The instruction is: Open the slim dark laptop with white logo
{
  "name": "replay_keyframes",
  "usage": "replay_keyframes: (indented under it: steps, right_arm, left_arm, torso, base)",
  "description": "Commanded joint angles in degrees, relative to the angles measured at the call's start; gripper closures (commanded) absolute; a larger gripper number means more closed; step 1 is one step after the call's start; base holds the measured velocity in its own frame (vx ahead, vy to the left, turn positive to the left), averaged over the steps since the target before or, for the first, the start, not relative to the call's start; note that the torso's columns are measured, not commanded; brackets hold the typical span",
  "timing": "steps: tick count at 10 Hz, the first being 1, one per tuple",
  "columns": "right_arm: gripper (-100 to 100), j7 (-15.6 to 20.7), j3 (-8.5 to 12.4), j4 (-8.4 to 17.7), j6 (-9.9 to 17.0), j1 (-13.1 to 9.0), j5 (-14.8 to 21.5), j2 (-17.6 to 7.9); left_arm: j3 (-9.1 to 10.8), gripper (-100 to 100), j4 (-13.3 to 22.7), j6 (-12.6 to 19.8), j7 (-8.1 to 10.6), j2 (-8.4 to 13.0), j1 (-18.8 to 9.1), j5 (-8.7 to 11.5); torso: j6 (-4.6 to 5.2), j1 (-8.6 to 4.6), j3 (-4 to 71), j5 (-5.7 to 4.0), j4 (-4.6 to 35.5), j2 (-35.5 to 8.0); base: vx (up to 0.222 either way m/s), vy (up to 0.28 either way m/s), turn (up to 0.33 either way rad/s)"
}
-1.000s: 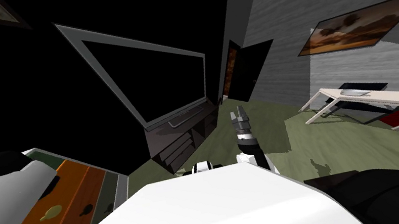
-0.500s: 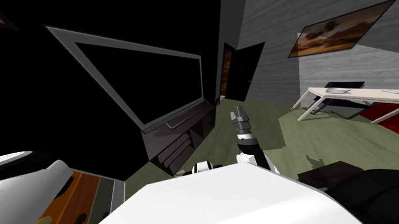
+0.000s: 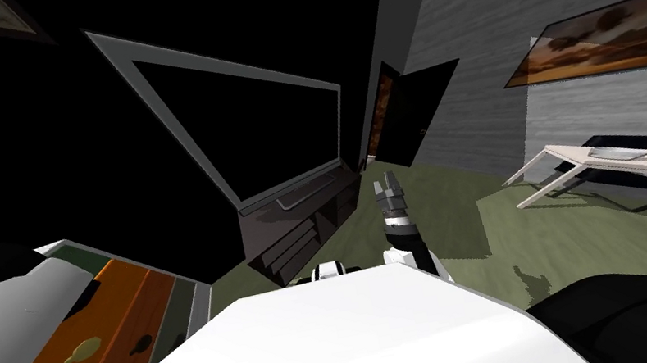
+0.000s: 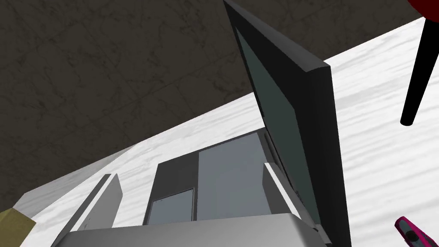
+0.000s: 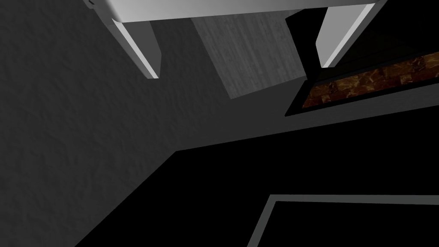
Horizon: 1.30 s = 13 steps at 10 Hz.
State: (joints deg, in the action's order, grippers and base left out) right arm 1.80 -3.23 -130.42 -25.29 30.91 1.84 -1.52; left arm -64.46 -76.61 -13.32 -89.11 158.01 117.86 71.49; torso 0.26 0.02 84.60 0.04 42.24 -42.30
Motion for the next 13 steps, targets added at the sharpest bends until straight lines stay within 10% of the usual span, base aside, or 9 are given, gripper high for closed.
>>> replay_keyframes:
  steps: [1, 5, 9, 13]
  right_arm:
    - [0, 0.0, 0.0, 0.0, 0.0, 0.0, 0.0, 0.0]
    - [0, 0.0, 0.0, 0.0, 0.0, 0.0, 0.0, 0.0]
    - [0, 0.0, 0.0, 0.0, 0.0, 0.0, 0.0, 0.0]
    - [0, 0.0, 0.0, 0.0, 0.0, 0.0, 0.0, 0.0]
  left_arm:
    - [1.12, -100, 3.1, 0.0, 5.39, -2.1, -3.5, -0.1]
    - [1.12, -100, 3.1, 0.0, 12.93, -2.1, -9.6, -0.1]
    - [6.84, -100, 11.3, 1.6, 21.74, -9.5, -14.6, -2.5]
    - [6.84, -100, 11.3, 1.6, 28.22, -9.5, -21.1, -2.5]
  torso:
    - [0.1, -0.03, -0.2, -0.01, 0.1, -0.3]
    - [-0.26, -0.02, 0.0, -0.04, 0.0, 0.1]
    - [-0.14, 0.04, 0.0, -0.01, 0.0, 0.0]
    - [-0.24, -0.07, -0.1, -0.05, 0.1, 0.0]
  base:
    - [-0.023, 0.0, -0.069]
    - [-0.013, -0.003, 0.005]
    - [0.161, 0.018, 0.223]
    - [-0.022, 0.003, -0.007]
